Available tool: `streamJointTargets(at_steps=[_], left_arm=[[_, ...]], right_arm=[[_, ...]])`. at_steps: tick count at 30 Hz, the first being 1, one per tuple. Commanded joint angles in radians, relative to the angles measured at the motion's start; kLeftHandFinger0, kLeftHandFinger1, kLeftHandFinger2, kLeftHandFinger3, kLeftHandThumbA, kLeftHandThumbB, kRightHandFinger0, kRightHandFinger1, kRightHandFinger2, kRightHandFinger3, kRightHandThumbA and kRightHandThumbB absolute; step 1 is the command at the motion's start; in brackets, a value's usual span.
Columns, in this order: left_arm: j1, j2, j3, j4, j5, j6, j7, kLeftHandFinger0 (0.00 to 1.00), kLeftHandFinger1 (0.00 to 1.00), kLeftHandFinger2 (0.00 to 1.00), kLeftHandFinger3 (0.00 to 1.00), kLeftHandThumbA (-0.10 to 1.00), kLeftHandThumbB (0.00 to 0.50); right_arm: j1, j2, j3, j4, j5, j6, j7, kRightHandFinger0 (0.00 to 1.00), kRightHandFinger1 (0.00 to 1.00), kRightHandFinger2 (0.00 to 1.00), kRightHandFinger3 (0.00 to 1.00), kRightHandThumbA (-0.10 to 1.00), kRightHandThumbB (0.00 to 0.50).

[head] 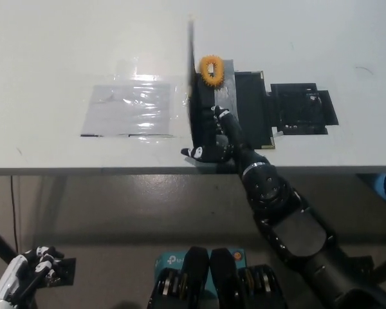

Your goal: The robot uses its right hand to push the cover of the diary kept in the middle of the desk towards the left to open it

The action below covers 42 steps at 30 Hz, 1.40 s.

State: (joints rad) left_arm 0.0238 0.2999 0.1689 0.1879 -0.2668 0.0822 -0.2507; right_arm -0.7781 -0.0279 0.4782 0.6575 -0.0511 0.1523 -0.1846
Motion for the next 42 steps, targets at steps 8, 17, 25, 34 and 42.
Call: streamJointTargets(at_steps=[8, 17, 25, 34, 42], left_arm=[[-0.038, 0.06, -0.017, -0.046, 0.02, 0.035, -0.024, 0.49, 0.54, 0.3, 0.41, 0.48, 0.5], [-0.067, 0.051, -0.059, -0.058, 0.034, 0.056, -0.024, 0.49, 0.53, 0.28, 0.38, 0.47, 0.5], [-0.092, 0.058, -0.102, -0.065, 0.043, 0.074, -0.032, 0.51, 0.52, 0.28, 0.39, 0.47, 0.5], [-0.082, 0.057, -0.093, -0.062, 0.034, 0.058, -0.029, 0.51, 0.53, 0.26, 0.38, 0.46, 0.5], [-0.045, 0.046, -0.074, -0.06, 0.023, 0.038, -0.02, 0.52, 0.55, 0.28, 0.39, 0.46, 0.5]], right_arm=[[-0.111, 0.043, 0.284, 0.013, -0.339, -0.057, 0.091, 0.26, 0.37, 0.52, 1.0, 1.0, 0.376], [-0.165, 0.14, 0.266, 0.045, -0.377, -0.073, 0.08, 0.0, 0.14, 0.26, 1.0, 1.0, 0.398], [-0.174, 0.149, 0.27, 0.128, -0.451, -0.1, 0.087, 0.01, 0.12, 0.24, 1.0, 1.0, 0.419], [-0.162, 0.103, 0.227, 0.091, -0.461, -0.111, 0.131, 0.04, 0.05, 0.11, 1.0, 1.0, 0.386], [-0.094, 0.046, 0.16, -0.182, -0.424, -0.041, 0.271, 0.67, 0.76, 0.83, 1.0, 1.0, 0.357]])
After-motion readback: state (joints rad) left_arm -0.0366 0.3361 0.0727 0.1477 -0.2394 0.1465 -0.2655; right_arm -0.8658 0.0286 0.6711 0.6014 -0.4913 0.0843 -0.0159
